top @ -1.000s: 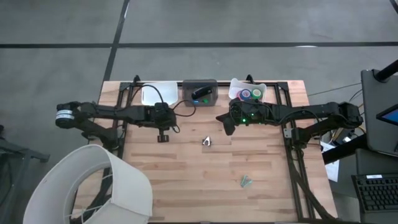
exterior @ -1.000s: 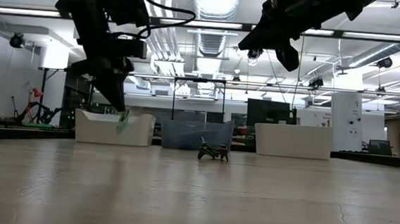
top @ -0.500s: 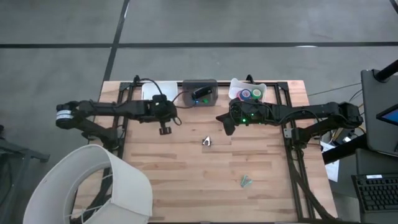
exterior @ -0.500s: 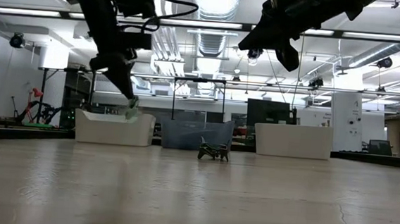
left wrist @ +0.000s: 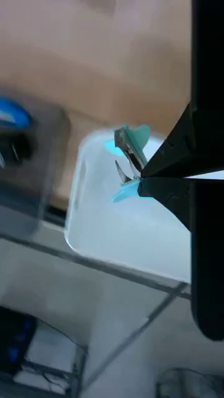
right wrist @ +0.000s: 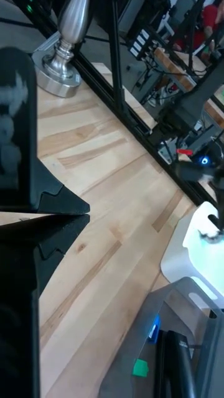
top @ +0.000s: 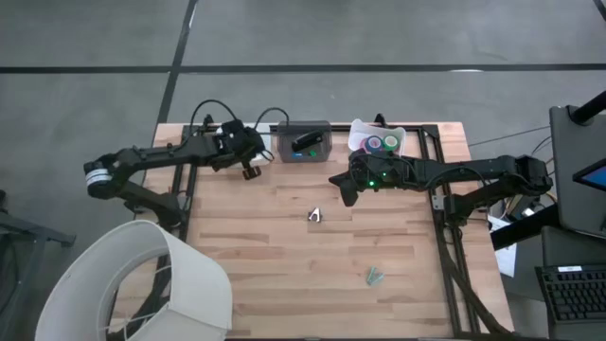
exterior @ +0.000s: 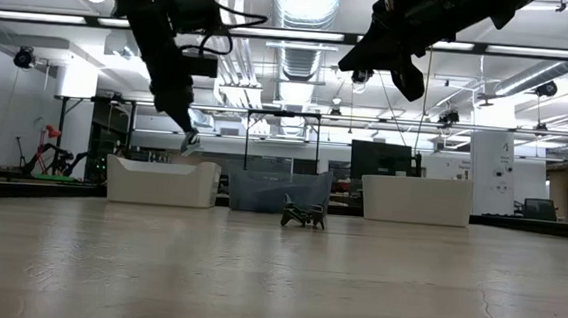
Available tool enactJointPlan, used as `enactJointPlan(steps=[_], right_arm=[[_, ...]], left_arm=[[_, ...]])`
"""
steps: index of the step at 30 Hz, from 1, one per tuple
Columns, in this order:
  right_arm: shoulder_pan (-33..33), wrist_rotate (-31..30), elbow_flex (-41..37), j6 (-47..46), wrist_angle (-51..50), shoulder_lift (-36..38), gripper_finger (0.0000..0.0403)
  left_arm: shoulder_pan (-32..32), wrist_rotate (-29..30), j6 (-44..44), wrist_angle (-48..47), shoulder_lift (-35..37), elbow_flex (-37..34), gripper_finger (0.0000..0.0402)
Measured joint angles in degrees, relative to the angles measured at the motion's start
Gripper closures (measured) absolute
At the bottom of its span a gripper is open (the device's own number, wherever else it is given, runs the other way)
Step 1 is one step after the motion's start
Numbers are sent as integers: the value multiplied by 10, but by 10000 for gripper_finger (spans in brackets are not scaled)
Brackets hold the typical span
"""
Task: Pick and place Stapler, Stapler remover, tape
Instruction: Put the top light blue staple remover into the left white bin, then put the gray staple remover into the left white bin
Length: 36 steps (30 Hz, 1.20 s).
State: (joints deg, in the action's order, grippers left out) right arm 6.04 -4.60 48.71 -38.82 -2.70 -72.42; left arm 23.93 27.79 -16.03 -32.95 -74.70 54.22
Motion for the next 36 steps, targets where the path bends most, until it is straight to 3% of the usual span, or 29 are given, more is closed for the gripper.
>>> enactJointPlan(steps=[9, 18, 20, 23, 36], right_arm=[[0, 0, 0, 2, 0, 0, 394], [0, 0, 0, 2, -1, 0, 394], [0, 0, 0, 2, -1, 0, 394], [0, 0, 0, 5, -1, 0, 394], [0, 0, 0, 4, -1, -1, 394]], left_arm=[[87, -6, -9, 62, -31, -28, 401], [128, -96, 47, 62, -39, -36, 399], [129, -80, 40, 68, -37, -38, 400], [134, 0, 57, 54, -49, -45, 399], [135, -28, 88, 46, -43, -47, 357]])
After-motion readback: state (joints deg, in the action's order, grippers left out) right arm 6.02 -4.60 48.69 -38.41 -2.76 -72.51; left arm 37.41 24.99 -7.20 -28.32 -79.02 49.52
